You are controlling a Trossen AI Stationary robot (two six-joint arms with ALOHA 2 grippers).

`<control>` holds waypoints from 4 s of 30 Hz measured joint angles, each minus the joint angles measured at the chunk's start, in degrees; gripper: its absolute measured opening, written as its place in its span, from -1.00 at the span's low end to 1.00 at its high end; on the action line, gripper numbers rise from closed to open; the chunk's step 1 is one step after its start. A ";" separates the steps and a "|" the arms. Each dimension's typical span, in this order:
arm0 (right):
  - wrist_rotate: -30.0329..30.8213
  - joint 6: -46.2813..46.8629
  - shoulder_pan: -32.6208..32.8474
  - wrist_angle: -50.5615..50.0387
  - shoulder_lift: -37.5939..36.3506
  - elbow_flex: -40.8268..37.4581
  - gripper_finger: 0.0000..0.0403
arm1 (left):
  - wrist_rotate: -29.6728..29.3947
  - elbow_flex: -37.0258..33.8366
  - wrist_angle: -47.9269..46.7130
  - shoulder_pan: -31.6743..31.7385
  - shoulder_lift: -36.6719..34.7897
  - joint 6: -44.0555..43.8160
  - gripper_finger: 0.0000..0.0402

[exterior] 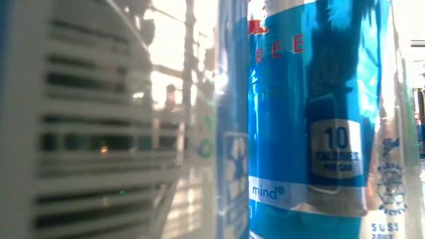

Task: Sort soda cans
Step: Put the top center green soda can into the top right transparent bin

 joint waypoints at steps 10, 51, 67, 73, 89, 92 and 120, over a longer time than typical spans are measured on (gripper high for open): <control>-6.25 -0.78 -7.01 -0.09 0.18 -11.80 0.36 | 0.85 -0.02 0.02 0.00 0.00 0.99 -0.95; 4.88 -38.82 -3.35 3.29 11.13 -9.32 0.55 | 1.03 -0.02 0.00 0.00 0.00 1.09 -0.95; 5.06 -30.20 -4.90 0.01 10.36 -14.04 0.55 | 1.03 0.00 0.00 0.00 0.00 0.97 -0.95; 3.41 -27.76 -8.08 0.11 10.42 -15.89 0.55 | 1.04 -0.01 0.00 0.00 0.00 1.00 -0.95; 6.82 -27.58 -7.04 3.77 10.57 -14.52 0.55 | 1.03 0.00 0.00 0.00 0.00 1.03 -0.95; 6.84 -26.59 -6.73 4.02 10.57 -11.75 0.55 | 1.03 -0.02 0.00 0.00 0.00 1.03 -0.95; -11.18 -6.58 -7.94 0.30 10.92 -14.77 0.76 | 1.03 -0.01 0.00 0.00 0.00 1.42 -0.95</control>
